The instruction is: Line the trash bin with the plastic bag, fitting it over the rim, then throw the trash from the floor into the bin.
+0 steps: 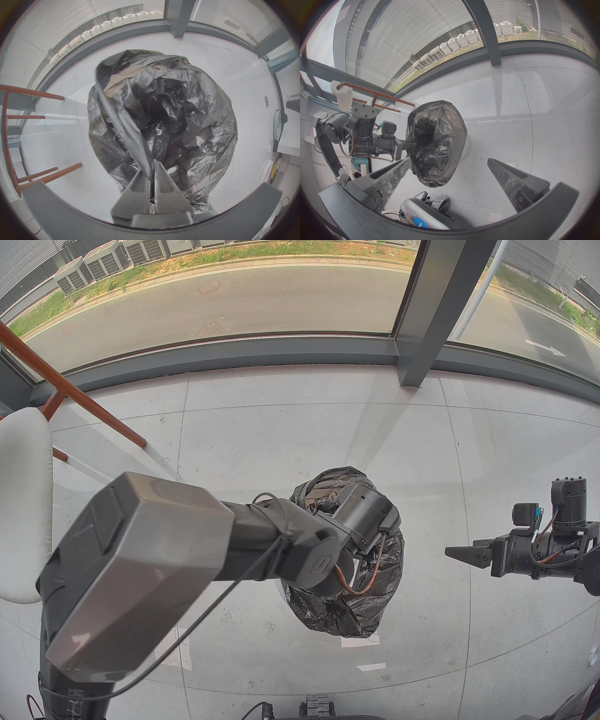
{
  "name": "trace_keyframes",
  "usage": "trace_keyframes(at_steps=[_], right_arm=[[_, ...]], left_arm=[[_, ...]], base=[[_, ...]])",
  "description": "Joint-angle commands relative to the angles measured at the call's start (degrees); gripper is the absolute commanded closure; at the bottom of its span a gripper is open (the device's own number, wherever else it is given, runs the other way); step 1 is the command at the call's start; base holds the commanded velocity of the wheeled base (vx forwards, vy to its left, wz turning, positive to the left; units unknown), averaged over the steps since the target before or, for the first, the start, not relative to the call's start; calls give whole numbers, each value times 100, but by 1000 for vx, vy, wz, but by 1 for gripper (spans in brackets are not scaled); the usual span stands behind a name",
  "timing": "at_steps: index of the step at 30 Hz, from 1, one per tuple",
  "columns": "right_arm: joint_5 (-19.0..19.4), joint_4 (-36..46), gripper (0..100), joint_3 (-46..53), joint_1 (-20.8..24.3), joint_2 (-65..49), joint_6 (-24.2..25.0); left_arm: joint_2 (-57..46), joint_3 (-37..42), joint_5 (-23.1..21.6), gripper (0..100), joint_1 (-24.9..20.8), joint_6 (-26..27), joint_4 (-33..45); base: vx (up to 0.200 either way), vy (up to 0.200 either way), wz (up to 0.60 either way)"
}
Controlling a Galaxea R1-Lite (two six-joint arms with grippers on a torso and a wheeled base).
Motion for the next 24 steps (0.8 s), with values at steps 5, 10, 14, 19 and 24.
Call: trace_keyframes(at_steps=[5, 10, 14, 19, 24], right_arm=[[18, -5, 0, 78, -99, -5, 2], [18, -5, 0, 70, -90, 4, 2], [18, -5, 0, 78, -99, 4, 2], [18, -5, 0, 78, -99, -22, 2], [18, -5, 0, 78, -152, -22, 2]], left_arm=[[-1080, 1496, 36, 100, 299, 0, -43], [-1273, 1944, 80, 100, 378, 26, -43], [-1397, 2269, 168, 100, 387, 0, -69], [-1423, 2507, 282, 100, 519, 26, -87], [-1397, 2524, 326, 100, 519, 35, -78]], base=[[0, 0, 0], [0, 0, 0], [0, 0, 0], [0, 0, 0], [0, 0, 0]])
